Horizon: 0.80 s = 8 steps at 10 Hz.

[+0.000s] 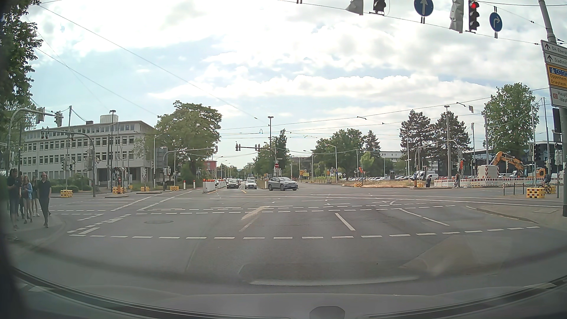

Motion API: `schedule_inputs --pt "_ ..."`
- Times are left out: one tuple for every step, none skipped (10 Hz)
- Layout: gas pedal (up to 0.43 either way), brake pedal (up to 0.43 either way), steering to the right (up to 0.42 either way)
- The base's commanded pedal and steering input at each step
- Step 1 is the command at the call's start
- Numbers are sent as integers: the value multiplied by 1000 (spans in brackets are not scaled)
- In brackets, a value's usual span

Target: Follow the waypoints while adhering to traffic rules and regulations

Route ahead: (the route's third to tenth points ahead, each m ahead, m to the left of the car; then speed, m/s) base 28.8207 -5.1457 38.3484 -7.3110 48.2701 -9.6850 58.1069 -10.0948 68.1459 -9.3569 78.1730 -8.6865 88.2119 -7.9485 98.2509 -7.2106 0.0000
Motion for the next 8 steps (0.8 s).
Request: schedule_inputs --pt "0 268 15" --pt "0 262 15" --pt "0 268 15" --pt "0 262 15" --pt "0 268 15" --pt "0 262 15" --pt "0 268 15" --pt "0 268 15"
